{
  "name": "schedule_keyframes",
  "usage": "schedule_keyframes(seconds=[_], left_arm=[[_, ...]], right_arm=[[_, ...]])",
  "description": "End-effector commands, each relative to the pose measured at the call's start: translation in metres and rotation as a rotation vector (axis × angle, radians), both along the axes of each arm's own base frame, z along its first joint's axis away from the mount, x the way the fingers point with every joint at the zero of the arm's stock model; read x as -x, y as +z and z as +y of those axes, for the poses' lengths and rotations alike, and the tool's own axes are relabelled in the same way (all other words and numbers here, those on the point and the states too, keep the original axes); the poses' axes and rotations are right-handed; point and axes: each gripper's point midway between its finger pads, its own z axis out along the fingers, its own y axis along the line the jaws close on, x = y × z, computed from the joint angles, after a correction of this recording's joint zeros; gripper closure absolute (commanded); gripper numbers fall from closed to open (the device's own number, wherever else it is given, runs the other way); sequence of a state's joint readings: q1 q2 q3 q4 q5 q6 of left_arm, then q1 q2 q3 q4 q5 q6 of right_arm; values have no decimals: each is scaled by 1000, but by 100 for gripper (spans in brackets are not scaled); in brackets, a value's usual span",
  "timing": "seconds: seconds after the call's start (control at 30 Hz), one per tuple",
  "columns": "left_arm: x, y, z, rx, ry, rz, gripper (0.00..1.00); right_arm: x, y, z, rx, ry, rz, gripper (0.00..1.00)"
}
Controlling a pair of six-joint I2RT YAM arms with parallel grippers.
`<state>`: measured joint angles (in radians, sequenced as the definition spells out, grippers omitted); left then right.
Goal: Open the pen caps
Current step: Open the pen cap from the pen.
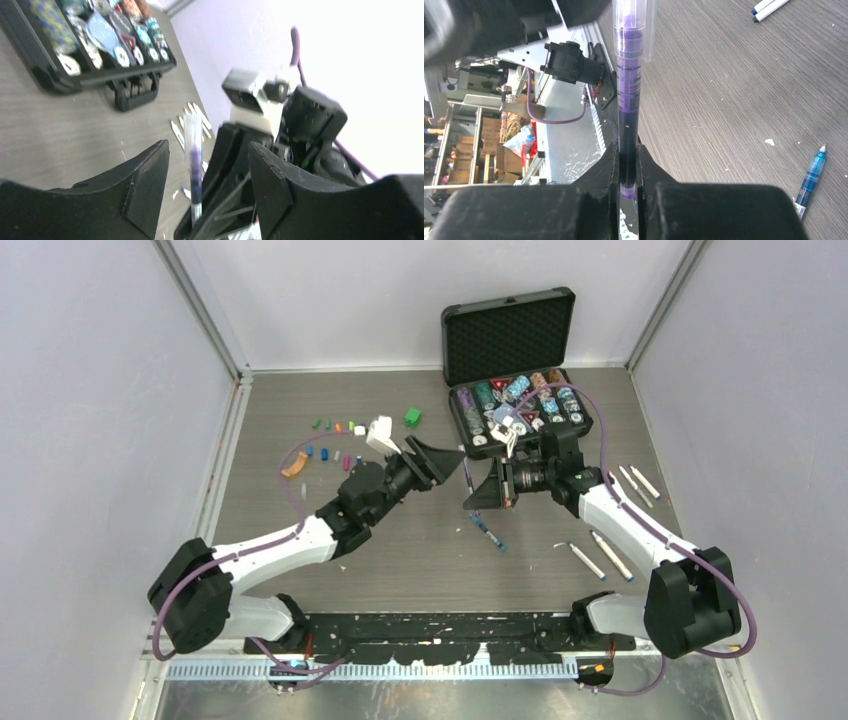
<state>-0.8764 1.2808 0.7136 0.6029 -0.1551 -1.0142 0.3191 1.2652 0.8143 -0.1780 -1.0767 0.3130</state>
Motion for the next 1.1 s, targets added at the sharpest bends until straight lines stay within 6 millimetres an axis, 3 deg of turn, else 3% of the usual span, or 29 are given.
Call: schedule_keyframes(seconds=[0.0, 0.2, 0.53, 0.67, 0.87, 1.0, 1.07], left_arm=[[-14, 28, 5, 29, 24, 11, 41], [-20, 29, -2, -29, 18, 52, 44], [-26, -1, 2, -174, 58, 148, 47], [-28, -9, -7, -193, 36, 181, 50], [-32, -12, -18, -185, 15, 191, 73], [-34, -8, -17, -188, 23, 175, 99], [-35, -4, -16, -186, 30, 167, 100]], right_arm=[[6, 7, 1, 5, 31, -96, 100], [4, 1, 0, 43, 27, -96, 100], [4, 2, 0, 42, 26, -102, 100], [6, 1, 1, 44, 33, -99, 100], [6, -3, 1, 57, 41, -95, 100], [7, -5, 1, 69, 42, -95, 100], [6, -6, 1, 75, 43, -96, 100]])
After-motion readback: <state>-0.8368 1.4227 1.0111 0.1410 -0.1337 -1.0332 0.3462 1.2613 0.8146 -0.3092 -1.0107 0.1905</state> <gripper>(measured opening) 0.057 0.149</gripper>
